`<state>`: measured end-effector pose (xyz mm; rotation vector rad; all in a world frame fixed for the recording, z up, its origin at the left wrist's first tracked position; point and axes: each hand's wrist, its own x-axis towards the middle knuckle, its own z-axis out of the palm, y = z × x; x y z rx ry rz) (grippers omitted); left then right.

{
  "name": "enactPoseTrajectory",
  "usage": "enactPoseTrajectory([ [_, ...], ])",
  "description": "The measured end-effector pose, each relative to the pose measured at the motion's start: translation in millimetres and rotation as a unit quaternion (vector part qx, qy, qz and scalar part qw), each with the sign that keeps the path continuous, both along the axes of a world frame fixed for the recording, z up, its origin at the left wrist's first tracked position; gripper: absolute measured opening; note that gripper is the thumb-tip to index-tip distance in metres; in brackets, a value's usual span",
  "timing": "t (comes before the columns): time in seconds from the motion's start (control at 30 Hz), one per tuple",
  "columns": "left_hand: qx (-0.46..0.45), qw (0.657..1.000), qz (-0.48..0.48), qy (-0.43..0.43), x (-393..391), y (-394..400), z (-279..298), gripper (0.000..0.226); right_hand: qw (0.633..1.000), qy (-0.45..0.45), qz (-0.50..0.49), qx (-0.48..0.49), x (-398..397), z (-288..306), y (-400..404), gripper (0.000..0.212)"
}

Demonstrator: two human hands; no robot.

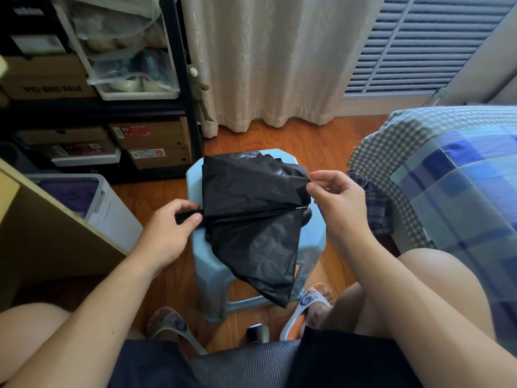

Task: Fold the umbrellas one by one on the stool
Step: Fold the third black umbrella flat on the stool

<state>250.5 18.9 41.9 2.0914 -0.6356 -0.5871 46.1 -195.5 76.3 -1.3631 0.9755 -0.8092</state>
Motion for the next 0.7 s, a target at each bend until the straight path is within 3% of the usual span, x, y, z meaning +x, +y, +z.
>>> enactPoseTrajectory([
  [0.53, 0.007, 1.0, -0.011, -0.007, 1.2, 1.5, -0.5, 0.019, 0.999, 0.044, 0.024, -0.005, 2.6, 1.3, -7.0, 0.019],
  [0.7, 0.005, 1.0, -0.008, -0.011, 0.8, 1.4, 0.2, 0.019, 0.989, 0.125, 0.024, -0.075, 3.9, -2.4, -10.8, 0.012],
])
